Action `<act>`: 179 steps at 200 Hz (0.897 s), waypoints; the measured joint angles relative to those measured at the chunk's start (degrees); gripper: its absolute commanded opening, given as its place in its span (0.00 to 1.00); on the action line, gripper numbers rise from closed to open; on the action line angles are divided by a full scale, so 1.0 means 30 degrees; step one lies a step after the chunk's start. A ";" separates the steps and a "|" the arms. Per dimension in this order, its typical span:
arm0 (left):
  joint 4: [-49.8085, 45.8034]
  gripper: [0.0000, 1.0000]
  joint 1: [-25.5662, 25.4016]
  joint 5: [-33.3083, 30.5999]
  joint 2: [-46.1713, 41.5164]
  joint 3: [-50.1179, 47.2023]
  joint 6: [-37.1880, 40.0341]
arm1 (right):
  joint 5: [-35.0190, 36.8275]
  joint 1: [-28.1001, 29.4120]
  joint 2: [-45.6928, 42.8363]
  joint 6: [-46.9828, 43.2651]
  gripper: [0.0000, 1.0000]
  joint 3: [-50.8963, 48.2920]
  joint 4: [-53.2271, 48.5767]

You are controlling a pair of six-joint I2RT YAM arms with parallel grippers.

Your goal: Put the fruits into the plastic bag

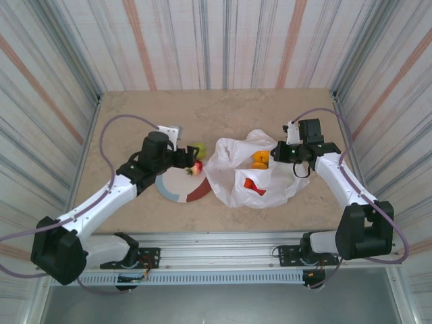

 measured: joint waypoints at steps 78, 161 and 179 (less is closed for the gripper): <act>-0.0947 0.99 0.0823 0.0401 0.3191 -0.0029 -0.0284 | 0.0007 -0.0007 -0.0007 0.0000 0.00 -0.0007 0.0007; 0.0503 0.97 0.0648 0.2776 0.6863 -0.0189 -0.0940 | 0.0015 -0.0007 -0.0007 0.0000 0.00 -0.0007 0.0015; 0.0729 0.95 0.0452 0.3002 0.7526 -0.0102 -0.0991 | 0.0015 -0.0007 -0.0007 0.0000 0.00 -0.0007 0.0007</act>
